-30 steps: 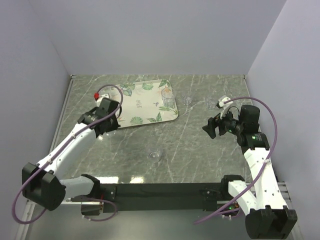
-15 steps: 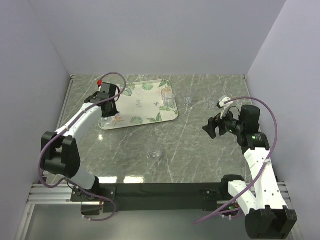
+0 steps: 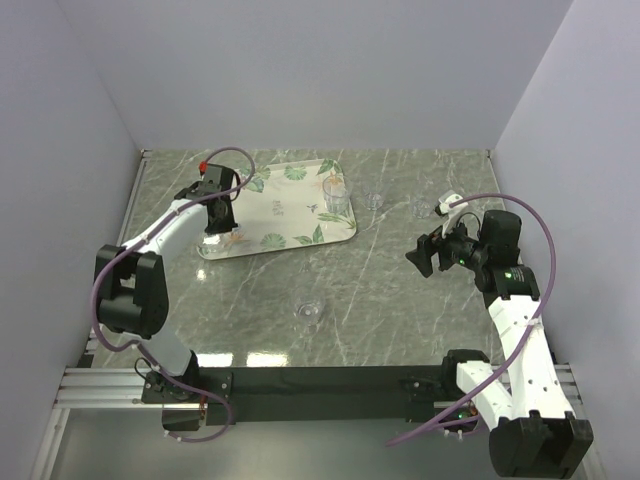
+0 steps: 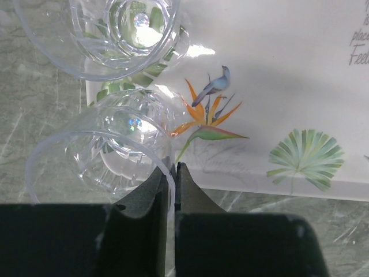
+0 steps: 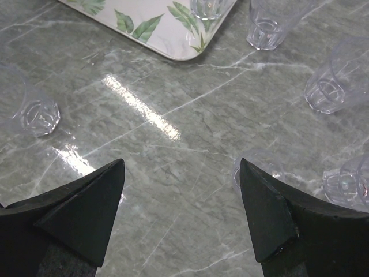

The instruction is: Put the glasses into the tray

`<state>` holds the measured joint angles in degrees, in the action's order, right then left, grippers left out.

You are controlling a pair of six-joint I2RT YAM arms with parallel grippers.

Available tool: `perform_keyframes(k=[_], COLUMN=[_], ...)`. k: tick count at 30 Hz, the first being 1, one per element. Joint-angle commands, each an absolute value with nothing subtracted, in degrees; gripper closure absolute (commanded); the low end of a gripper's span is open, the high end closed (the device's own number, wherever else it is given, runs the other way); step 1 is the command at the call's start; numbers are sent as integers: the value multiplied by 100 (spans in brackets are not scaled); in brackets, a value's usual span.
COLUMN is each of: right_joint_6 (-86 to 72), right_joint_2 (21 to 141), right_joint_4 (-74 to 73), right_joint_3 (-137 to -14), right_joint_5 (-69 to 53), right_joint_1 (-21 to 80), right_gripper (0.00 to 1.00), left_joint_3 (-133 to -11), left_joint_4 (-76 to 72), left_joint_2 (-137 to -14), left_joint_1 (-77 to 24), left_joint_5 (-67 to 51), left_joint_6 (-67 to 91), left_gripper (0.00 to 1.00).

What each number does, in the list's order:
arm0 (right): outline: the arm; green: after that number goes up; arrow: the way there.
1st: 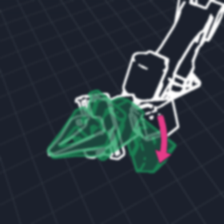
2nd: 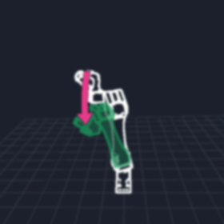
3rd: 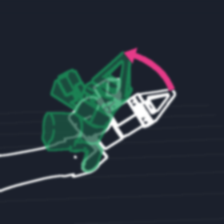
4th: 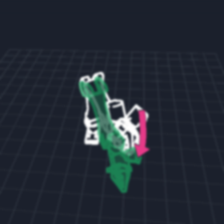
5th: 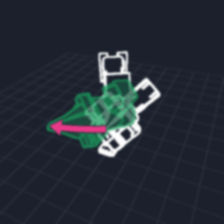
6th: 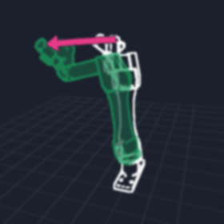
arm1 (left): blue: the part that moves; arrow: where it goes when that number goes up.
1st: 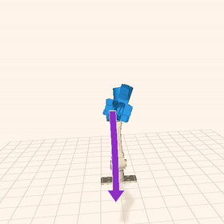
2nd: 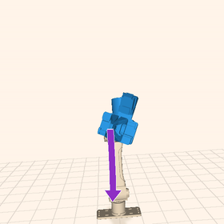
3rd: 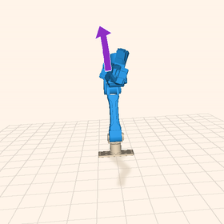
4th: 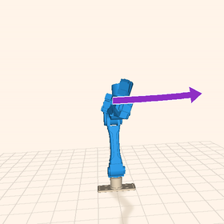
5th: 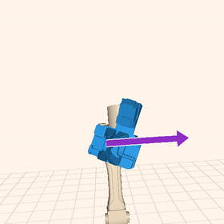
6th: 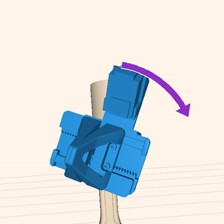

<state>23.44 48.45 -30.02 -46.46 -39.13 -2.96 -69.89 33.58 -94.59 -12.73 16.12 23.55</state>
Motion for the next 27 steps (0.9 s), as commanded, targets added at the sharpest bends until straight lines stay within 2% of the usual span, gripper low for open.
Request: perform_keyframes(k=[1, 9, 14, 22, 23, 27], right_joint_6=[2303, 2285, 2303, 2373, 2382, 2417], right_joint_2=[4772, 4764, 4737, 4658, 4623, 4509], right_joint_4=[-2856, -2848, -2856, -2892, -2900, -2874], right_joint_3=[-4614, -4605, -4597, -4579, -4570, -4535], right_joint_5=[-4017, -4069, -4087, -4210, -4245, -4333], right_joint_1=[-352, -404, -457, -562, -571, -615], right_gripper=[13, 13, 13, 13, 13, 13], left_joint_3=[-7146, -7040, -7101, -7058, -7005, -6663], left_joint_4=[3059, 2980, 3093, 3269, 3261, 3173], left_joint_2=[-9422, -9352, -9246, -8184, -8035, -7043], left_joint_1=[-1230, -1213, -1204, -1204, -1204, -1204], left_joint_5=[1512, 1415, 1459, 1127, 1021, 590], left_joint_6=[2259, 2294, 2259, 2215, 2197, 2092], left_gripper=[92, 72, 66, 35, 29, 16])
